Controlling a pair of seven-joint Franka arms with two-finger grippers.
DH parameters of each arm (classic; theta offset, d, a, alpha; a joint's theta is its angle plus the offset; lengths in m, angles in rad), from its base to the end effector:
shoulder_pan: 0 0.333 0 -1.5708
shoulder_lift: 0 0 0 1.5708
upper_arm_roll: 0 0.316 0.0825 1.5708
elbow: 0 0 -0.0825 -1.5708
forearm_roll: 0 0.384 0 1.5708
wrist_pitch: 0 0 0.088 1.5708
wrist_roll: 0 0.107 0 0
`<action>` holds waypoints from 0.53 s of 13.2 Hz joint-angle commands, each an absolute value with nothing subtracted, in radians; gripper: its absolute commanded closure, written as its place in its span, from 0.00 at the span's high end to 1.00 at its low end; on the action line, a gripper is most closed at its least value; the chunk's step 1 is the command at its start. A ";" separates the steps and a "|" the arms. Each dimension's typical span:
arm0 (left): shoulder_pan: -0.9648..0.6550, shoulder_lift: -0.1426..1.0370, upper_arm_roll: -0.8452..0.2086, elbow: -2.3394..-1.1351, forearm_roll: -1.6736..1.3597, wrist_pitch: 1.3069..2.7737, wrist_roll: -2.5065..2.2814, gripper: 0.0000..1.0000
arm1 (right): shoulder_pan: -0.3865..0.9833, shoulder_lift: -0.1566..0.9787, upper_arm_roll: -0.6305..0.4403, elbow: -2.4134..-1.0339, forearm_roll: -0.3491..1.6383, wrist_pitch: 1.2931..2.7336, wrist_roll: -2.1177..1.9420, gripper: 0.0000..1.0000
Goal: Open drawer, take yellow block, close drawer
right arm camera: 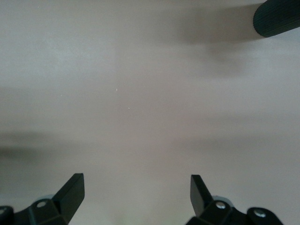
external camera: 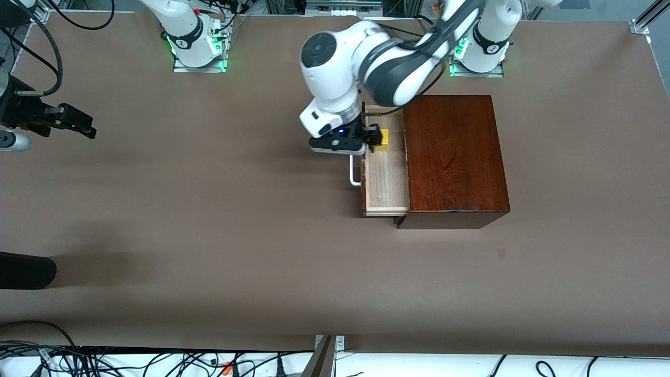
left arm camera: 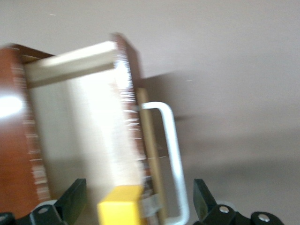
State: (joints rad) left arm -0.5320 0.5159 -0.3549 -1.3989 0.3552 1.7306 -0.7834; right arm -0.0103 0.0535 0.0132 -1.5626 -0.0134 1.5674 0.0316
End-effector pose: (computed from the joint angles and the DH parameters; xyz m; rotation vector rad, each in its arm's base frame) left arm 0.4888 -0.4804 0.4113 -2.9062 0.2293 -0.0369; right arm 0.5693 0.0000 0.5980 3.1268 -0.0444 -0.0758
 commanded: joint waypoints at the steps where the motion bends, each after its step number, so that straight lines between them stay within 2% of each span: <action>1: -0.431 0.430 -0.361 -1.381 0.244 1.646 -0.678 1.00 | -0.020 0.029 0.058 -1.569 -0.002 1.536 0.131 1.00; 4: -0.312 0.361 -0.362 -1.359 0.222 1.536 -0.528 1.00 | -0.020 0.031 0.199 -1.524 -0.002 1.523 0.534 1.00; 7: -0.145 0.292 -0.360 -1.359 0.137 1.493 -0.391 1.00 | -0.018 0.035 0.364 -1.519 -0.006 1.529 1.026 1.00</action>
State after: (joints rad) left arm -0.2377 0.3386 -0.3515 -1.3532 0.1949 1.5245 -0.4720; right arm -0.0075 0.0440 0.2741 -1.5269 -0.0078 1.5430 0.7429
